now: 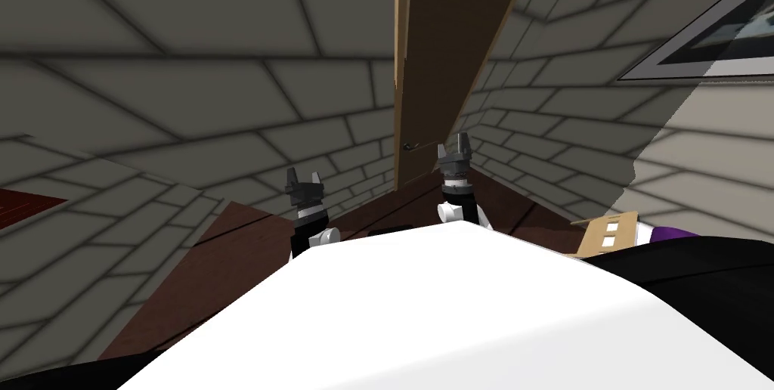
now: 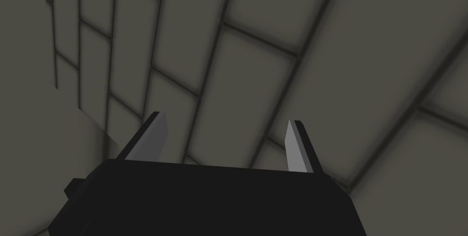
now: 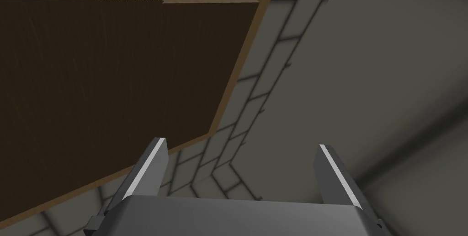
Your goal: Pull the door open
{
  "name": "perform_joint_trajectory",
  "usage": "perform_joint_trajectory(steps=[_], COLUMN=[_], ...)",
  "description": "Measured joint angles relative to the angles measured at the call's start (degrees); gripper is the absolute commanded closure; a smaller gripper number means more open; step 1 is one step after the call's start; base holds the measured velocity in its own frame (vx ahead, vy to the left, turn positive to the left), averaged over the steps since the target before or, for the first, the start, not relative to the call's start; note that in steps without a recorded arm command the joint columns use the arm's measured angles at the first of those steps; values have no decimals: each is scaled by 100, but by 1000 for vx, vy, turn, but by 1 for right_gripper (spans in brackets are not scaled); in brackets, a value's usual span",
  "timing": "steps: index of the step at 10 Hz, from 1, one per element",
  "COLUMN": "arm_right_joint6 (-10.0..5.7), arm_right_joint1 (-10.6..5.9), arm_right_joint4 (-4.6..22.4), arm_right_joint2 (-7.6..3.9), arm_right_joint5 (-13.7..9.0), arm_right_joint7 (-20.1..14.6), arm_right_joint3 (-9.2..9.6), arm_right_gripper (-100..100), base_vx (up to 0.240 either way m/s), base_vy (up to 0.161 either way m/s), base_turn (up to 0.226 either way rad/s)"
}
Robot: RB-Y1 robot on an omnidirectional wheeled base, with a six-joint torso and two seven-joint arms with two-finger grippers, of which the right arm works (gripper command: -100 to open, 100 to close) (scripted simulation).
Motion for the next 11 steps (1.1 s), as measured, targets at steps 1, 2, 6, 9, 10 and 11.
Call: perform_joint_trajectory(steps=[1, 2, 6, 9, 10, 11], arm_right_joint6=[-22, -67, -151, -209, -277, -281], arm_right_joint1=[-40, -34, -172, -324, -382, -405], arm_right_joint4=[135, 277, 802, 1273, 1503, 1615], arm_right_joint2=[-7, -44, -210, -349, -400, -427], arm_right_joint5=[6, -1, -54, -100, -111, -116], arm_right_joint7=[3, -1, -65, -111, -124, -132], arm_right_joint3=[16, 26, -7, -50, -44, -40], arm_right_gripper=[-100, -100, -100, -100, -100, -100], base_vx=[59, 65, 48, 52, 57, 53], base_vy=[-34, -56, -42, -48, -51, -51], base_turn=[89, 126, 68, 108, 57, 80])
